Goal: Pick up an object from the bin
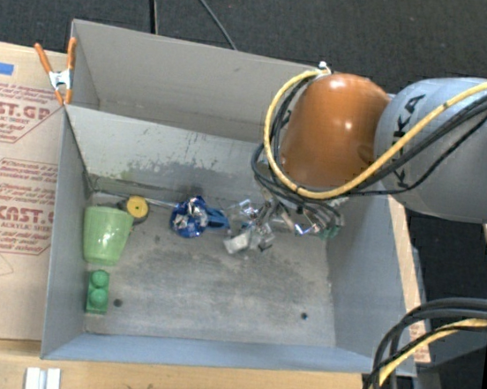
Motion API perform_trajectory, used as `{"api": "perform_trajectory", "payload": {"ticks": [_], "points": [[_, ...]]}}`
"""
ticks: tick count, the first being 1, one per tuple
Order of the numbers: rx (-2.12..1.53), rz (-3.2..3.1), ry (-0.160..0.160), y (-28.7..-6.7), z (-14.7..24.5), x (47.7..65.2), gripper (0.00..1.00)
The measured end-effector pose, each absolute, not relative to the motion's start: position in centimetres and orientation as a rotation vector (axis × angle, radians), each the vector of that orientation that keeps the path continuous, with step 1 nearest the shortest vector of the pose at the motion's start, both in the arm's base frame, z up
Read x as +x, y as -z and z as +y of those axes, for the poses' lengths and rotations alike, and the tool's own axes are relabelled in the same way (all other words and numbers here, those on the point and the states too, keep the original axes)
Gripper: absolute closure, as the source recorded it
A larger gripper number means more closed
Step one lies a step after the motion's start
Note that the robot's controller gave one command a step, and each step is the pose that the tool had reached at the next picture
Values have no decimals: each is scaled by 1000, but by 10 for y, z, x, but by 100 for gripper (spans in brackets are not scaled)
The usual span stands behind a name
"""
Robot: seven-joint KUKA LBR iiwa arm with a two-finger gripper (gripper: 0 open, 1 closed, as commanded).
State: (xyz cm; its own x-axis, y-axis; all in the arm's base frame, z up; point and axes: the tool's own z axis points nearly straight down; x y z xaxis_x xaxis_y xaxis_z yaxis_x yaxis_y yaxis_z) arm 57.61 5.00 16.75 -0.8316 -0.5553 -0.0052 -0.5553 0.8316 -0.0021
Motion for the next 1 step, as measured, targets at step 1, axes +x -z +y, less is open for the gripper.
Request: {"api": "perform_trajectory", "payload": {"ticks": [1], "points": [[-910, 3003, 0, -179, 51, 577, 100]]}}
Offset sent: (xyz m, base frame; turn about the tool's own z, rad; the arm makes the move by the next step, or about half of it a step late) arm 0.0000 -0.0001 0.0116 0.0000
